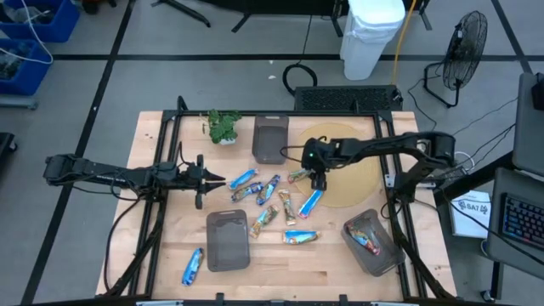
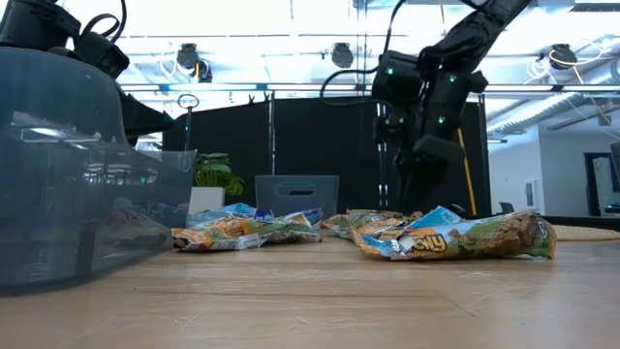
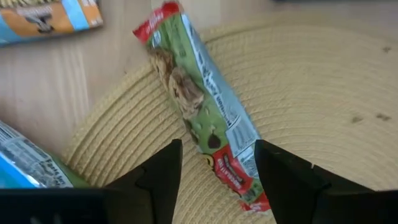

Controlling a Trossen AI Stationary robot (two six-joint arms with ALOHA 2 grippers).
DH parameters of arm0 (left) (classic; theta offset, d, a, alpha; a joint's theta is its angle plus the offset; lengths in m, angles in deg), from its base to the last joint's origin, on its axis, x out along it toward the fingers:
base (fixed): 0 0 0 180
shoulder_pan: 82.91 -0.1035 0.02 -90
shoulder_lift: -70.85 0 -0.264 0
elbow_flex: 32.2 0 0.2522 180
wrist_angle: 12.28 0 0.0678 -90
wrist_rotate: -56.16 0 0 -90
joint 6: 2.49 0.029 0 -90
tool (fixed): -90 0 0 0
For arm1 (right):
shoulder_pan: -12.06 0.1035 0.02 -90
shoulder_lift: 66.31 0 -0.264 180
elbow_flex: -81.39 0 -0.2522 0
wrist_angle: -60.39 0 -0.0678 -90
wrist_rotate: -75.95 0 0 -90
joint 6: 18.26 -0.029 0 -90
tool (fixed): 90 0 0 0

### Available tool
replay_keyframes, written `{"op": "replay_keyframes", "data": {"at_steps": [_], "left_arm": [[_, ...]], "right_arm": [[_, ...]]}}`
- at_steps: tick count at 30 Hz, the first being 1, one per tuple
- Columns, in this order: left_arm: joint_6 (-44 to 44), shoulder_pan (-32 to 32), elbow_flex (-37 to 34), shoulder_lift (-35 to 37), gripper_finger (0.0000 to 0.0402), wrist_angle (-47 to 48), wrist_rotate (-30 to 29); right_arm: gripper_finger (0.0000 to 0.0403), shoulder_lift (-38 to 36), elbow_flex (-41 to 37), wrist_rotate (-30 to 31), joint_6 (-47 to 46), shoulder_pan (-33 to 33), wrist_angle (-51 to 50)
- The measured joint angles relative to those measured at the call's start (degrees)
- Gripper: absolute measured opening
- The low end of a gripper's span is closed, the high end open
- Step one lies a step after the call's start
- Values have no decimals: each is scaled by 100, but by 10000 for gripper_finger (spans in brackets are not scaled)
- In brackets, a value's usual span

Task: Pick and place Granola Bars by type
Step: Put the red granola bar into the bottom right black bin

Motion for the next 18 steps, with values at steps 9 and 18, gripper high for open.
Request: {"op": "replay_keyframes", "data": {"at_steps": [9, 18], "left_arm": [[11, 0, 0, 0, 74, 0, 0], [9, 0, 0, -2, 74, 76, 0]], "right_arm": [[180, 283, 2, -9, -11, 0, 0], [154, 131, 2, 11, -14, -10, 76]]}}
